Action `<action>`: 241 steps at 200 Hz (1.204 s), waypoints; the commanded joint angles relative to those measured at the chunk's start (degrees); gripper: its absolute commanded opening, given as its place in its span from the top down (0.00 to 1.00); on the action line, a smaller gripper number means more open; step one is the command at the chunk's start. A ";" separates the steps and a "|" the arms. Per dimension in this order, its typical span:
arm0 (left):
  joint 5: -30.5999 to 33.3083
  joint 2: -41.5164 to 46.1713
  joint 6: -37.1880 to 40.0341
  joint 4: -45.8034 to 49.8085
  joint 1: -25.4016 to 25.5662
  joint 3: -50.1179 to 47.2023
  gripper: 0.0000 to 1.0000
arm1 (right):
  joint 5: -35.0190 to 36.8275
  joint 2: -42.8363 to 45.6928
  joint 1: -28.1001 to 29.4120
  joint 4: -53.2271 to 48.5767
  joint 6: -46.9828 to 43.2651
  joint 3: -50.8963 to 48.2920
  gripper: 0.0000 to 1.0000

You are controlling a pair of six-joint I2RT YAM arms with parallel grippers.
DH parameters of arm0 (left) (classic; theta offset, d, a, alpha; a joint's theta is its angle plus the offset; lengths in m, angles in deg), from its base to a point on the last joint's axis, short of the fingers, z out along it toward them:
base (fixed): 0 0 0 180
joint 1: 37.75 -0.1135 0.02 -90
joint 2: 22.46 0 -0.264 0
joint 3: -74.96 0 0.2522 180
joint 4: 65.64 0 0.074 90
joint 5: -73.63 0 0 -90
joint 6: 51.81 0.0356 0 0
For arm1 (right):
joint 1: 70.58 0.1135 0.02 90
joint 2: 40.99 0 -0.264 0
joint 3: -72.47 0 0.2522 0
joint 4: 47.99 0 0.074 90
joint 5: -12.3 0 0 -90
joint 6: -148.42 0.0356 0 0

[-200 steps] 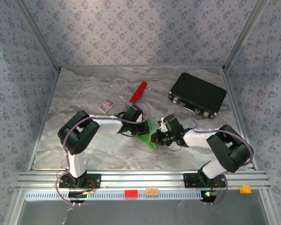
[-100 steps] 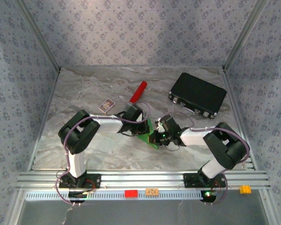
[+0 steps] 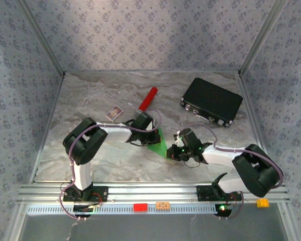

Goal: Fold a paper plane with a square sheet of paper (pick it up from the middle)

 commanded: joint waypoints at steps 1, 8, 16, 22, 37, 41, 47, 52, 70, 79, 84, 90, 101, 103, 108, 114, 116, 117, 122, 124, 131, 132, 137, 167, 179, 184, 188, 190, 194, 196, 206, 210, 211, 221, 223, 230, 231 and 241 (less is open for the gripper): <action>3.91 -2.91 1.31 4.04 -0.91 -1.32 0.97 | -0.32 3.25 -0.14 -6.52 -2.02 2.47 0.96; 3.73 -2.91 1.37 3.95 -0.90 -1.36 0.97 | -0.58 3.45 -0.18 -7.32 -2.80 3.41 0.96; 3.55 -2.90 1.42 3.86 -0.90 -1.28 0.98 | -0.91 3.10 -0.09 -8.05 -3.59 4.29 0.96; 3.61 -2.91 1.42 3.93 -0.97 -1.28 0.97 | -1.22 2.64 0.00 -8.20 -4.05 4.65 0.96; 3.47 -2.92 1.37 3.77 -0.97 -1.28 0.97 | -1.65 0.61 0.36 -8.33 -4.88 5.29 0.97; 3.47 -2.93 1.40 3.77 -0.93 -1.28 0.97 | -1.53 0.07 0.55 -8.34 -4.93 5.29 0.97; 3.40 -2.87 1.42 3.77 -0.96 -1.38 0.97 | -1.55 -0.85 0.60 -8.10 -5.01 5.34 0.97; 3.41 -2.89 1.41 3.77 -0.91 -1.37 0.97 | -1.63 -1.60 0.70 -7.89 -5.10 5.25 0.97; 3.40 -3.07 1.46 3.77 -0.89 -1.32 0.98 | -0.33 -3.36 0.82 -8.41 -4.59 4.54 0.98; 3.29 -3.09 1.49 3.87 -0.94 -1.28 0.97 | 0.45 -3.82 0.83 -8.48 -3.97 3.59 0.98; 3.33 -3.10 1.56 3.86 -0.89 -1.26 0.98 | 0.66 -3.75 0.81 -8.28 -3.60 2.81 0.98; 3.29 -3.09 1.55 3.87 -0.94 -1.28 0.97 | 0.93 -3.46 0.77 -7.85 -2.90 1.78 0.98; 3.30 -3.09 1.66 3.78 -0.91 -1.28 0.97 | 1.54 -2.41 0.62 -7.04 -1.60 -0.36 0.98; 3.30 -3.11 1.63 3.77 -0.92 -1.28 0.97 | 1.56 -2.25 0.54 -6.82 -1.40 -0.74 0.98; 3.33 -3.17 1.76 3.90 -0.94 -1.31 0.98 | 1.31 -1.76 0.37 -6.25 -1.02 -1.50 0.98; 3.32 -3.17 1.77 3.87 -0.98 -1.28 0.97 | 0.78 -0.99 0.11 -5.01 -0.33 -2.62 0.98; 3.32 -3.17 1.79 3.86 -0.91 -1.28 0.98 | 0.60 -0.71 -0.02 -4.67 -0.11 -3.15 0.98; 3.31 -3.22 1.78 3.86 -0.95 -1.24 0.98 | 0.51 -0.61 -0.06 -4.46 0.03 -3.37 0.98; 3.35 -3.25 1.86 3.91 -0.92 -1.20 0.97 | 0.24 0.12 -0.33 -3.62 0.54 -4.29 0.98; 3.33 -3.26 1.91 3.94 -0.90 -1.19 0.97 | 0.14 0.31 -0.46 -3.35 0.87 -4.70 0.98; 3.24 -3.30 2.06 4.02 -0.93 -1.24 0.97 | -0.29 1.18 -0.93 -2.30 1.56 -5.89 0.98; 3.27 -3.32 2.09 4.03 -1.00 -1.21 0.98 | -0.41 1.31 -1.04 -2.14 1.61 -6.05 0.98; 3.31 -3.35 2.18 4.04 -0.98 -1.15 0.97 | -0.84 1.81 -1.47 -1.72 2.00 -6.71 0.98; 3.22 -3.44 2.37 3.97 -1.09 -1.19 0.97 | -4.20 4.89 -3.59 -0.30 3.88 -10.13 0.98; 2.80 -3.52 2.42 3.78 -1.07 -1.22 0.97 | -5.13 6.66 -4.28 -2.99 3.46 -9.77 0.98; 2.62 -3.44 2.52 3.71 -1.05 -1.19 0.97 | -5.19 7.87 -4.32 -4.02 3.30 -9.47 0.98; 2.59 -3.44 2.62 3.69 -1.08 -1.21 0.97 | -5.05 9.03 -4.32 -4.64 3.28 -9.32 0.98; 2.52 -3.39 2.69 3.68 -1.01 -1.20 0.98 | -4.99 9.66 -4.32 -4.93 3.25 -9.17 0.98; 2.44 -3.35 2.70 3.61 -1.06 -1.24 0.97 | -4.75 10.89 -4.36 -5.60 3.20 -8.91 0.98; 2.42 -3.35 2.80 3.64 -1.09 -1.27 0.97 | -4.51 11.51 -4.39 -6.07 3.15 -8.74 0.98; 2.33 -3.27 2.98 3.76 -1.07 -1.20 0.97 | -3.67 14.07 -4.56 -8.83 2.65 -7.43 0.98; 2.31 -3.21 3.08 3.77 -1.11 -1.17 0.97 | -3.52 14.79 -4.78 -9.60 2.26 -6.81 0.98; 2.23 -3.24 3.13 3.77 -1.09 -1.14 0.98 | -3.52 14.88 -4.85 -9.79 2.13 -6.60 0.97; 2.07 -3.18 3.25 3.62 -1.00 -1.11 0.97 | -4.11 15.41 -5.23 -10.64 0.97 -4.96 0.97; 2.02 -3.15 3.26 3.56 -1.01 -1.15 0.97 | -4.29 15.36 -5.27 -10.60 0.76 -4.70 0.97; 1.98 -3.13 3.27 3.60 -1.04 -1.14 0.98 | -4.79 14.67 -5.42 -10.44 0.21 -3.54 0.97; 2.02 -3.15 3.22 3.60 -1.10 -1.12 0.97 | -4.82 14.55 -5.44 -10.38 0.19 -3.34 0.97; 2.02 -3.17 3.31 3.60 -1.01 -1.14 0.97 | -5.61 12.33 -5.30 -9.54 -0.47 -1.67 0.97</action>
